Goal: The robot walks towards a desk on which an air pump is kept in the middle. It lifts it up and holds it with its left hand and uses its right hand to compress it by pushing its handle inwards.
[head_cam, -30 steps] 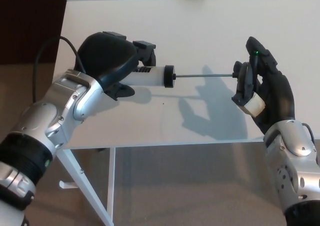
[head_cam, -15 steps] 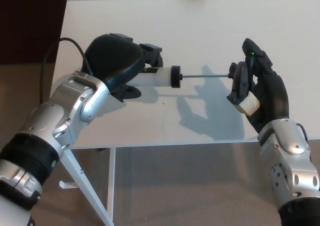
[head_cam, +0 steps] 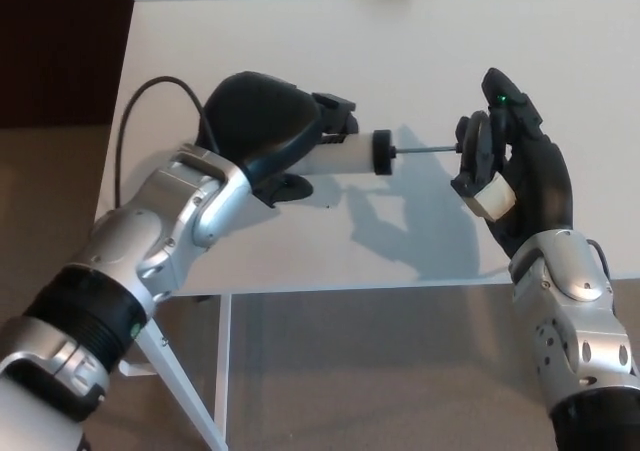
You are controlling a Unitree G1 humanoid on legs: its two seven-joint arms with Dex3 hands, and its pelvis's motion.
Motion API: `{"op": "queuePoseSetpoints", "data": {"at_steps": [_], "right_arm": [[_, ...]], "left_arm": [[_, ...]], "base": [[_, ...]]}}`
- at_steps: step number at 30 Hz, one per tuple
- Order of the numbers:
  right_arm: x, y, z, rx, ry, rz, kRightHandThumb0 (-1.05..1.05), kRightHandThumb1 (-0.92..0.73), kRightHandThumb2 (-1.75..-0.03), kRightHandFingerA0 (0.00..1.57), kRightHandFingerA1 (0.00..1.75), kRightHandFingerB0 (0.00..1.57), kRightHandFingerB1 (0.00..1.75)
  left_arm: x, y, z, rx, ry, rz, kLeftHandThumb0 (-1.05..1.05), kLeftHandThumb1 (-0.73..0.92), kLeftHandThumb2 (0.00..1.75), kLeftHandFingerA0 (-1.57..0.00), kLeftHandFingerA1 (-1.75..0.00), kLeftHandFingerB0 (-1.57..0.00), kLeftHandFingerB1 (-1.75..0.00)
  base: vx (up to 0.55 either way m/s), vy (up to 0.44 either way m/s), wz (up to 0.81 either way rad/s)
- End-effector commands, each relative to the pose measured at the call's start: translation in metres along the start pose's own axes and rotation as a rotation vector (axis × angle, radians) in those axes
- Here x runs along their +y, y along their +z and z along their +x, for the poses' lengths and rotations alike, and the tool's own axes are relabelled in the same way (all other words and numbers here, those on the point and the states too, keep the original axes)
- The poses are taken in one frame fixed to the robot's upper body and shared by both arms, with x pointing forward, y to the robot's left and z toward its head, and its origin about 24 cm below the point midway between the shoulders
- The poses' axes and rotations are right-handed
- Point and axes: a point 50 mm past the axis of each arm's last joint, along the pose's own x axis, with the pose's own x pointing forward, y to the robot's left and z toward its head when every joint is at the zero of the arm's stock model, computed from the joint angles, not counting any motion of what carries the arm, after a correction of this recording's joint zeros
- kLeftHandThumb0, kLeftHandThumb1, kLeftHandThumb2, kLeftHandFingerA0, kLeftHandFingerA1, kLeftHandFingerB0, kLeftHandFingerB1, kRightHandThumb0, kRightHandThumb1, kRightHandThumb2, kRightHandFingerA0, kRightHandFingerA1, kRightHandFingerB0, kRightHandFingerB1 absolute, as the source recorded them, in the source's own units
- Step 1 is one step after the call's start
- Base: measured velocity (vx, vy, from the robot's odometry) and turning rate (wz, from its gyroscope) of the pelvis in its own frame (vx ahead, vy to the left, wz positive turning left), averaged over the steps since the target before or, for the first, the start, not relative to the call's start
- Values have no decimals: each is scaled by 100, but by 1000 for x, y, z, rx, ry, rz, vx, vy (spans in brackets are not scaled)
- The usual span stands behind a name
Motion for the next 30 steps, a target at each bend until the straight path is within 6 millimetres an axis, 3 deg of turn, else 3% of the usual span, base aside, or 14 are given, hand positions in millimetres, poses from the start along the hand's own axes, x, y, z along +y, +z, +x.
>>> {"op": "queuePoseSetpoints", "data": {"at_steps": [1,3,4,6,7,8,9,11,15,24,25,26,27,30], "right_arm": [[-5,3,1,-10,-37,49,-80,-74,-93,0,10,0,15],[-6,4,1,-13,-45,52,-80,-74,-93,0,10,0,15],[-7,4,1,-20,-52,59,-76,-78,-112,0,21,0,20],[-8,5,1,-28,-59,66,-76,-78,-112,0,21,0,20],[-9,6,2,-33,-65,76,-80,-77,-98,0,12,0,14],[-9,6,2,-35,-68,84,-80,-77,-98,0,12,0,14],[-10,6,2,-39,-70,97,-77,-80,-112,0,20,0,20],[-11,8,2,-48,-76,129,-82,-83,-112,0,16,0,16],[-11,10,3,-64,-92,188,-82,-81,-110,0,16,0,15],[-9,17,5,-109,-159,266,-83,-74,-105,8,32,8,23],[-8,20,5,-119,-165,277,-76,-89,-68,13,28,8,22],[-8,20,5,-119,-165,277,-76,-89,-68,13,28,8,22],[-5,24,5,-135,-172,297,-76,-70,-105,8,43,1,31],[-3,26,5,-144,-176,309,-76,-70,-105,8,43,1,31]], "left_arm": [[1,14,9,14,-18,4,-32,64,60,-87,-138,-77,-55],[1,16,10,16,-19,0,-32,64,60,-87,-138,-77,-55],[1,18,11,21,-20,-10,-32,66,60,-88,-131,-78,-55],[1,20,13,27,-21,-20,-32,66,60,-88,-131,-78,-55],[1,22,14,36,-27,-25,-32,67,62,-88,-110,-72,-53],[2,23,15,42,-31,-28,-32,67,62,-88,-110,-72,-53],[1,25,17,49,-30,-38,-32,68,62,-90,-105,-72,-53],[2,28,19,57,-27,-53,-27,62,59,-89,-116,-75,-52],[3,31,21,63,-22,-99,-27,65,59,-88,-118,-73,-51],[8,34,25,100,2,-287,-27,63,60,-83,-135,-77,-53],[8,35,26,115,20,-355,-32,68,61,-85,-126,-86,-57],[8,35,26,115,20,-355,-32,68,61,-85,-126,-86,-57],[7,37,25,137,59,-464,-31,69,60,-89,-113,-88,-57],[6,38,24,147,86,-518,-31,69,60,-89,-113,-88,-57]], "base": [[0,0,0],[0,0,0],[0,0,0],[0,0,0],[0,0,0],[0,0,0],[0,0,0],[0,0,0],[0,0,0],[0,0,0],[0,0,0],[0,0,0],[0,0,0],[0,0,0]]}}
